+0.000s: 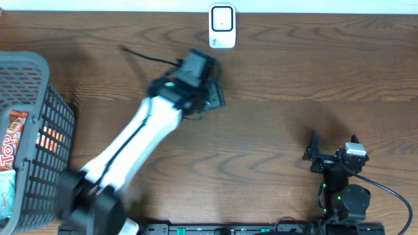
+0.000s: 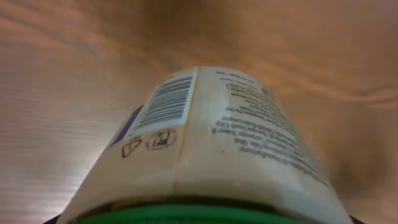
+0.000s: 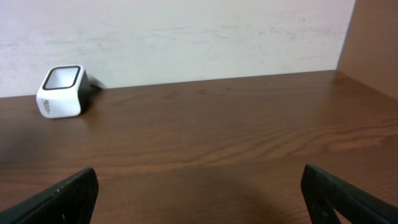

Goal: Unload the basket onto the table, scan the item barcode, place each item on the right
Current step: 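Carry the jar toward the scanner and set it on the table, then return the left gripper to the basket and grasp the Kleenex pack, then carry the Kleenex pack out and place it left of the jar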

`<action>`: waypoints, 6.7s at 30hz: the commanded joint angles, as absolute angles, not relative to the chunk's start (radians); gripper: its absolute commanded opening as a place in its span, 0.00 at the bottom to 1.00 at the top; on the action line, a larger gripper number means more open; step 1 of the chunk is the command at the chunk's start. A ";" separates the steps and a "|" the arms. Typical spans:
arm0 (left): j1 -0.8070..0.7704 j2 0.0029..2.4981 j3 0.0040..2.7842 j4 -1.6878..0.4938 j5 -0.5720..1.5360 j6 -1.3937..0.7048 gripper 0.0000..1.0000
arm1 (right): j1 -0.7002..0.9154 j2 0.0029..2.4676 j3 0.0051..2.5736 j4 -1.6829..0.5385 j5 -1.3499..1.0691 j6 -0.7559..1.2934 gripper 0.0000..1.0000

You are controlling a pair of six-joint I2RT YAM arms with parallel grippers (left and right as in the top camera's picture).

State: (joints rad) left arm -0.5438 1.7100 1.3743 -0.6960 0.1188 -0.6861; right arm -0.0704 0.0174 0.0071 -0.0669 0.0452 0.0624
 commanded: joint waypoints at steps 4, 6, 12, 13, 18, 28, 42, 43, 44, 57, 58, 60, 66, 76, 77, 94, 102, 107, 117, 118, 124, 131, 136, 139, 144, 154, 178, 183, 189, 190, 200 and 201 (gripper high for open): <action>-0.607 1.886 1.378 -0.634 0.066 -0.636 0.59 | -0.064 0.014 0.006 -0.070 0.051 0.051 0.99; -0.623 1.925 1.378 -0.619 0.066 -0.598 0.59 | -0.064 0.014 0.006 -0.070 0.051 0.051 0.99; -0.649 1.979 1.378 -0.612 0.062 -0.636 0.59 | -0.064 0.014 0.006 -0.070 0.051 0.051 0.99; -0.651 1.981 1.378 -0.617 0.061 -0.680 0.59 | -0.064 0.014 0.006 -0.070 0.051 0.051 0.99; -0.651 1.981 1.378 -0.648 0.052 -0.966 0.59 | -0.064 0.014 0.006 -0.070 0.051 0.051 0.99; -0.678 1.981 1.378 -0.763 0.038 -1.520 0.64 | -0.064 0.014 0.006 -0.070 0.051 0.051 0.99; -0.691 1.938 1.411 -0.815 0.035 -1.527 0.93 | -0.064 0.014 0.006 -0.070 0.051 0.051 0.99; -0.691 1.921 1.414 -0.819 0.027 -1.517 0.93 | -0.064 0.014 0.006 -0.070 0.051 0.051 0.99; -0.691 1.896 1.417 -0.825 0.011 -1.507 0.93 | -0.064 0.014 0.006 -0.070 0.051 0.051 0.99; -0.668 1.431 1.462 -0.827 -0.129 -0.923 0.94 | -0.064 0.014 0.006 -0.070 0.051 0.051 0.99; -0.653 1.386 1.462 -0.830 -0.144 -0.865 0.94 | -0.064 0.014 0.006 -0.070 0.051 0.051 0.99; -0.601 1.295 1.465 -0.864 -0.203 -0.806 0.94 | -0.064 0.014 0.006 -0.070 0.051 0.051 0.99; -0.245 1.073 1.543 -0.991 -0.327 -0.724 0.94 | -0.064 0.014 0.006 -0.070 0.051 0.051 0.99; 0.495 1.038 1.616 -1.152 -0.176 -0.681 0.95 | -0.064 0.014 0.006 -0.070 0.051 0.051 0.99; 0.543 1.056 1.616 -1.151 -0.157 -0.673 0.95 | -0.064 0.014 0.006 -0.070 0.051 0.051 0.99; 0.738 1.651 1.616 -1.121 -0.111 -0.483 0.95 | -0.064 0.014 0.006 -0.070 0.051 0.051 0.99; 0.738 1.877 1.616 -1.100 -0.035 -0.437 0.95 | -0.064 0.014 0.006 -0.070 0.051 0.051 0.99; 0.730 1.972 1.614 -1.091 0.000 -0.419 0.95 | -0.064 0.014 0.006 -0.070 0.051 0.051 0.99; 0.727 2.048 1.558 -1.063 0.001 -0.423 0.95 | -0.064 0.014 0.006 -0.070 0.051 0.051 0.99; 0.727 2.049 1.544 -1.055 0.002 -0.423 0.95 | -0.064 0.014 0.006 -0.070 0.051 0.051 0.99; 0.727 2.049 1.457 -1.002 0.017 -0.423 0.95 | -0.064 0.014 0.006 -0.070 0.051 0.051 0.99; 0.727 2.048 1.399 -0.963 0.016 -0.423 0.70 | -0.064 0.014 0.006 -0.070 0.051 0.051 0.99; 0.728 2.046 1.419 -0.986 0.015 -0.423 0.57 | -0.064 0.014 0.006 -0.070 0.051 0.051 0.99; 0.731 2.046 1.494 -1.057 0.003 -0.423 0.57 | -0.064 0.014 0.006 -0.070 0.051 0.051 0.99; 0.757 2.045 1.738 -1.277 -0.019 -0.423 0.56 | -0.064 0.014 0.006 -0.070 0.051 0.051 0.99; 0.811 2.003 2.363 -1.690 0.019 -0.410 0.55 | -0.064 0.014 0.006 -0.070 0.051 0.051 0.99; -0.037 1.588 2.297 -1.622 0.083 -0.744 0.56 | -0.064 0.014 0.006 -0.070 0.051 0.051 0.99; -0.246 1.682 2.174 -1.582 -0.117 -0.865 0.56 | -0.064 0.014 0.006 -0.070 0.051 0.051 0.99; -0.361 1.802 1.996 -1.462 -0.163 -0.920 0.56 | -0.063 0.014 0.006 -0.070 0.051 0.051 0.99; -0.370 1.819 1.964 -1.444 -0.172 -0.948 0.56 | -0.063 0.014 0.006 -0.070 0.051 0.051 0.99; -0.391 1.885 1.540 -1.163 -0.131 -1.482 0.56 | -0.056 0.014 0.006 -0.070 0.051 0.051 0.99; -0.392 1.885 1.496 -1.117 -0.111 -1.515 0.56 | -0.056 0.014 0.006 -0.070 0.051 0.051 0.99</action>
